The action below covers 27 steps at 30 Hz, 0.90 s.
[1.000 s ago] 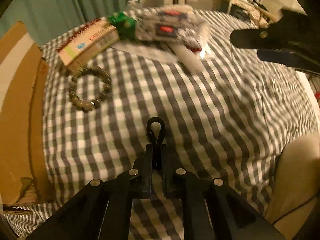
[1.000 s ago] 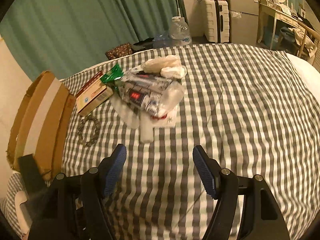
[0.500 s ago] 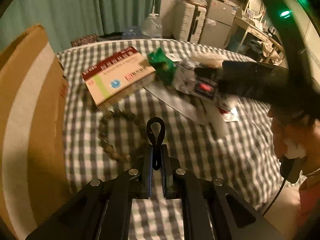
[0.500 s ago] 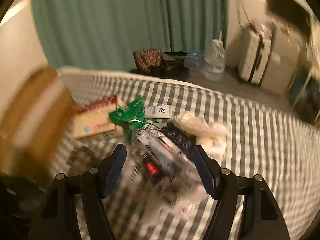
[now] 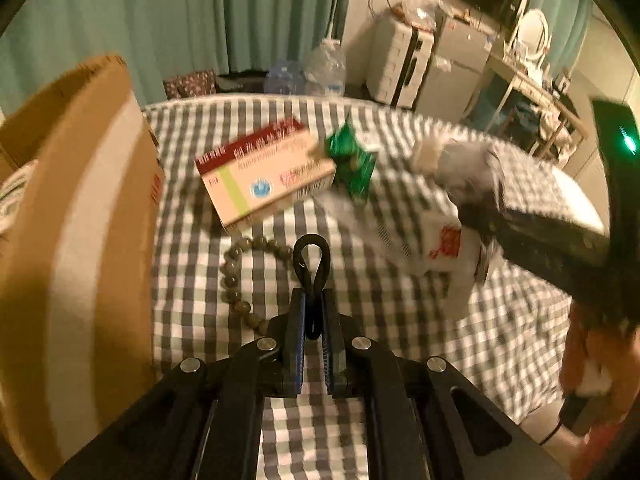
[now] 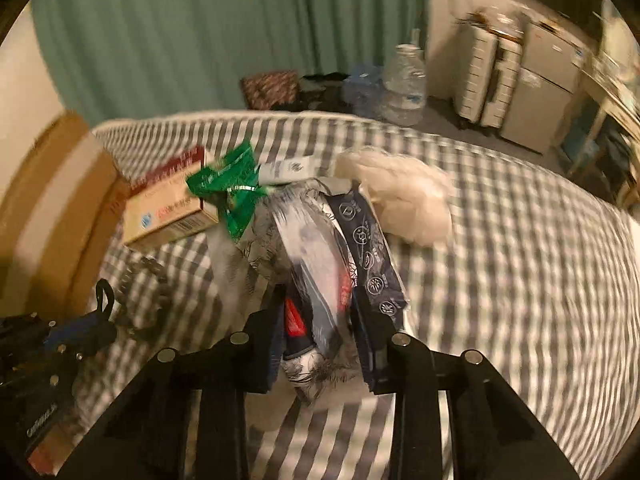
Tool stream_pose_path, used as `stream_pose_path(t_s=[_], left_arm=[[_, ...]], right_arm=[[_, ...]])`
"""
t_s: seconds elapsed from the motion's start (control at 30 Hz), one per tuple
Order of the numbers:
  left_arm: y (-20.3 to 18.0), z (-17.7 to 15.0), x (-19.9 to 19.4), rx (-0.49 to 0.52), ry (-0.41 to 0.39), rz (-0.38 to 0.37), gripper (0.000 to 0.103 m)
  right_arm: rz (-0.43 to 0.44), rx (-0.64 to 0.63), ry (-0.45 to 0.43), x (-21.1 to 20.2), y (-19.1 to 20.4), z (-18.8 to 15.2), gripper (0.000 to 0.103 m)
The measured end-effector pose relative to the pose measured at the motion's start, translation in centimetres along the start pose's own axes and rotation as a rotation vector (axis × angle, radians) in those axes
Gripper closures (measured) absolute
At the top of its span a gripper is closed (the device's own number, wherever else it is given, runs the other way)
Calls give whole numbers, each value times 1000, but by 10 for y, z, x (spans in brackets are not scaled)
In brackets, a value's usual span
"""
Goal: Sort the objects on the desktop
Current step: 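Grasp the black hair tie with the left gripper while the right gripper grasps the clear plastic bag, then carry the hair tie and plastic bag to the cardboard box and release both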
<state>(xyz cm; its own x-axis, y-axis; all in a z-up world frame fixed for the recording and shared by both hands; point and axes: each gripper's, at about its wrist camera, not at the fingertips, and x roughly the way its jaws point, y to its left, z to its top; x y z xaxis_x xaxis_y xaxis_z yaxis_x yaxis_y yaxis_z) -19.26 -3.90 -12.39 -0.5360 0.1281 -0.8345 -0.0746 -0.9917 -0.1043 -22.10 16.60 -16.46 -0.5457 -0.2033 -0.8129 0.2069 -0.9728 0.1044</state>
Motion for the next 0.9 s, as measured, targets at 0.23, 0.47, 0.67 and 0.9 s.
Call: stream_pose_path(t_s=[0.23,0.47,0.67,0.9], left_arm=[[-14,10,-58,10,-93,-21,96],[-19,-4,-109,7,-165,-40,96],[-13,-12,-138,-5,-193,-39,96],[15,-10,-167,-46,-224,-27,96]], right_arm=[[168,159,-128,-88,0,-13,74],[310,233,-161,-140,15,-44,74],[350,232,-189,-176,30,-59,74],[384,219,-213,-202,43,-53,74]])
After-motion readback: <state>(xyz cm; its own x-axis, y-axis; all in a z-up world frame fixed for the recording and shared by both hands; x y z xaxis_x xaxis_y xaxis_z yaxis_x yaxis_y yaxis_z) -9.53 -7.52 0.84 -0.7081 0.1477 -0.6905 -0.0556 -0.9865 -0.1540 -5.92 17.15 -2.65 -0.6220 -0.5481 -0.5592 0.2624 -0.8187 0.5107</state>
